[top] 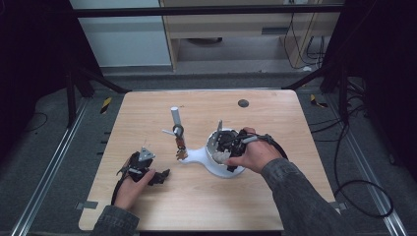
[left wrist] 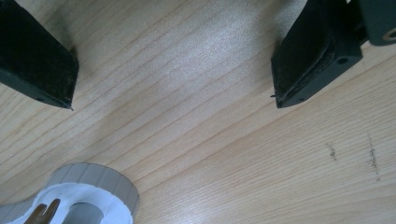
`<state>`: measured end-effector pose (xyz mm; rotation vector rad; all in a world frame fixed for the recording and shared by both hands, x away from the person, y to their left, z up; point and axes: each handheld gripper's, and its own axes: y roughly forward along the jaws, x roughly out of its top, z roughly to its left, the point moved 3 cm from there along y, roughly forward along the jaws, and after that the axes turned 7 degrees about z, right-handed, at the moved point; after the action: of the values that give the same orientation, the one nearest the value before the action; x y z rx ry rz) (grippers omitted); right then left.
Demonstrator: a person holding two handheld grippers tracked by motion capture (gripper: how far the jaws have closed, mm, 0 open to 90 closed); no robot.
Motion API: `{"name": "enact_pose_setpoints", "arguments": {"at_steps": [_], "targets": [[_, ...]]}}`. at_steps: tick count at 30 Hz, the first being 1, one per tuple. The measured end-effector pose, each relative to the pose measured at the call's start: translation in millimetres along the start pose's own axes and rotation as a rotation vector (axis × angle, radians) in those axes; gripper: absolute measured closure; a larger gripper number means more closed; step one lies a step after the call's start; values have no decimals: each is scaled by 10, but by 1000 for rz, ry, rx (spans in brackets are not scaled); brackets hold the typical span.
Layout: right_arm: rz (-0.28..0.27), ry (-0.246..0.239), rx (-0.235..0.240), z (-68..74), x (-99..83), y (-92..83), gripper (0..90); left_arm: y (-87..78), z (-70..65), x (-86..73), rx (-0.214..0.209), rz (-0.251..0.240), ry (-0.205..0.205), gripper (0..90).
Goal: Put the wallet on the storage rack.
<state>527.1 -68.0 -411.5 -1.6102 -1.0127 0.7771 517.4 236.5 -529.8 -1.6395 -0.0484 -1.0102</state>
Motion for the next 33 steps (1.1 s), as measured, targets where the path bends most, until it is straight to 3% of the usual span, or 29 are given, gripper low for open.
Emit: {"name": "enact_pose_setpoints", "arguments": {"at_steps": [33], "targets": [[-31,21,8,3,-70,-76,77,0,1,0,-1,1,1,1]]}}
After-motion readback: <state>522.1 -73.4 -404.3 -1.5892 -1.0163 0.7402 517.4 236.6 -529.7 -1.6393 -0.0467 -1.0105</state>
